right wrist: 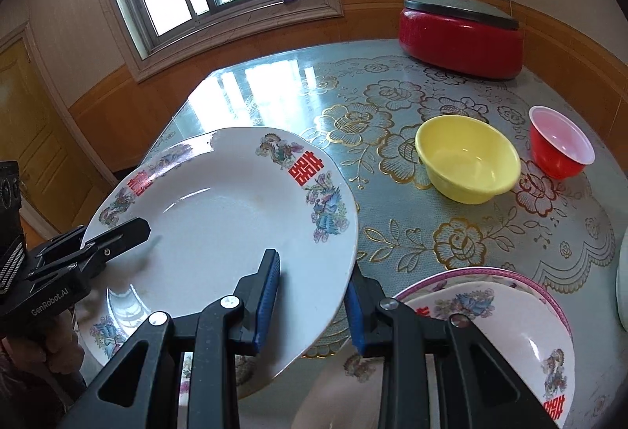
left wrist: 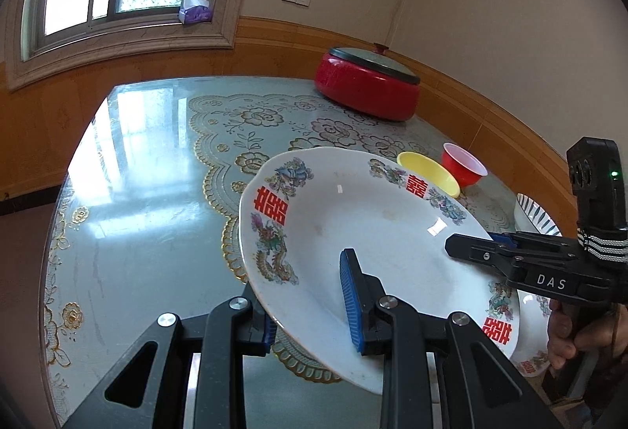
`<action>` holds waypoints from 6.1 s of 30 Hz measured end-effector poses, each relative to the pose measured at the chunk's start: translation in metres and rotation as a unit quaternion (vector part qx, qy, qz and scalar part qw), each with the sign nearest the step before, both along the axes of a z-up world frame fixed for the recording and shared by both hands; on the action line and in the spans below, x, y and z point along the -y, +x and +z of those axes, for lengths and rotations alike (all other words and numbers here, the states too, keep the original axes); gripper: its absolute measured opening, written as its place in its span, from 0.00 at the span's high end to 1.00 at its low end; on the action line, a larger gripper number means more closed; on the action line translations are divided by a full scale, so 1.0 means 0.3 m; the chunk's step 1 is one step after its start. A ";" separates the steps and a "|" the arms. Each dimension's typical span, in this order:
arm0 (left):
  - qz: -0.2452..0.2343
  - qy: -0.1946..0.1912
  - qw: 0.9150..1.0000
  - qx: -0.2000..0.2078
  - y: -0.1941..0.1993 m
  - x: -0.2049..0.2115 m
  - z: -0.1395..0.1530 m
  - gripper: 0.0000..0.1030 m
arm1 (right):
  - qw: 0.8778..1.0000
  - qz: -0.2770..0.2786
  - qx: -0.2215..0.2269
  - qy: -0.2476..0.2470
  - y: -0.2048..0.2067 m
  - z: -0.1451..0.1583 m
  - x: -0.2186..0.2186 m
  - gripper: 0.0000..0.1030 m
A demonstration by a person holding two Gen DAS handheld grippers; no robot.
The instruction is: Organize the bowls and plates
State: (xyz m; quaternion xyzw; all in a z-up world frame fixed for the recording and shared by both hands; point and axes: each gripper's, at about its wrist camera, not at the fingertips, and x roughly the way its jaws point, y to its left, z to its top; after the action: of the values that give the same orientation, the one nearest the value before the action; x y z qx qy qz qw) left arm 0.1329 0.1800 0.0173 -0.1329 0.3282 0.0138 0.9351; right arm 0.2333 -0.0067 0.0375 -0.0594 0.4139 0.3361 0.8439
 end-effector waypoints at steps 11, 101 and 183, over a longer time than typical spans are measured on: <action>-0.064 0.010 0.998 0.012 0.022 0.194 0.053 0.72 | 0.998 -0.051 0.014 0.020 -0.071 0.059 0.218 0.70; -0.157 -0.006 0.984 -0.084 -0.017 0.542 -0.094 0.62 | 0.980 -0.197 -0.012 -0.023 -0.225 -0.023 0.670 0.70; -0.087 0.045 0.977 -0.190 0.690 1.246 -0.063 0.85 | 0.986 -0.113 -0.114 0.039 0.571 -0.109 1.326 0.90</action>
State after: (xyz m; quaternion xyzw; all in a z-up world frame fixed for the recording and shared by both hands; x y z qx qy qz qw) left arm 0.3400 -0.1938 -0.0014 -0.0568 0.5090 -0.0282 0.8584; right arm 0.4045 -0.4045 0.0048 0.0597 0.4977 0.2590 0.8256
